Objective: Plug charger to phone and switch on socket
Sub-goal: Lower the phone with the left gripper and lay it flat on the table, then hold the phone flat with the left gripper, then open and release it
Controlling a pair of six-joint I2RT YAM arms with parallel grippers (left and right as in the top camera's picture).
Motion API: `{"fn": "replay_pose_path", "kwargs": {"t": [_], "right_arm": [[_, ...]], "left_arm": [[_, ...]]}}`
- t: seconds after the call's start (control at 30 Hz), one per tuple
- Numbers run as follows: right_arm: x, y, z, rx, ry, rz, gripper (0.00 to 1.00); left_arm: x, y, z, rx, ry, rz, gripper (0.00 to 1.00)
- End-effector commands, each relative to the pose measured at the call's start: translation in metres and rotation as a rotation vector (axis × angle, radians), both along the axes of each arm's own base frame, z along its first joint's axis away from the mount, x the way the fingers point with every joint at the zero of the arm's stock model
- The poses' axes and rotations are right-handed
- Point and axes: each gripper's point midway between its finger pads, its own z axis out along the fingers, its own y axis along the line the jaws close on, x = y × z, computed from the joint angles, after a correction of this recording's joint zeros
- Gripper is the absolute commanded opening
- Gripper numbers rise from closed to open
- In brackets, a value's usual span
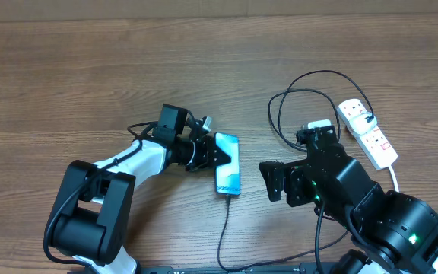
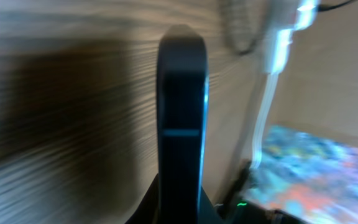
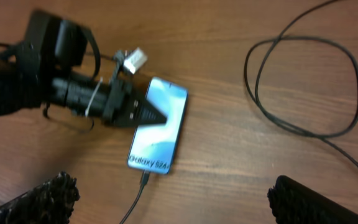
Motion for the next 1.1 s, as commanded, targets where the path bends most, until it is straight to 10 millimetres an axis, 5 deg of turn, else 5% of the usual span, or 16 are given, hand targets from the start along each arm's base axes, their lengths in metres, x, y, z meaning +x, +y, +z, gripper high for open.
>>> {"fn": "replay_pose_path", "kwargs": {"t": [0.0, 0.43, 0.57, 0.8, 1.07], "right_arm": [[0.010, 0.000, 0.008, 0.003, -0.038, -0.028, 1.00], [0.023, 0.024, -0.035, -0.081, 0.096, 0.004, 1.00], [0.025, 0.027, -0.041, -0.097, 0.111, 0.004, 1.00], [0.026, 0.027, -0.042, -0.101, 0.115, 0.004, 1.00], [0.026, 0.027, -0.042, -0.101, 0.115, 0.004, 1.00]], "left_arm": [[0.012, 0.017, -0.001, 0.040, -0.175, -0.090, 0.04], [0.030, 0.086, -0.003, 0.054, -0.219, -0.009, 0.04], [0.030, 0.090, -0.004, 0.059, -0.236, -0.017, 0.08], [0.032, 0.091, -0.006, 0.062, -0.236, -0.012, 0.30], [0.030, 0.092, -0.012, 0.063, -0.207, -0.006, 0.32]]}}
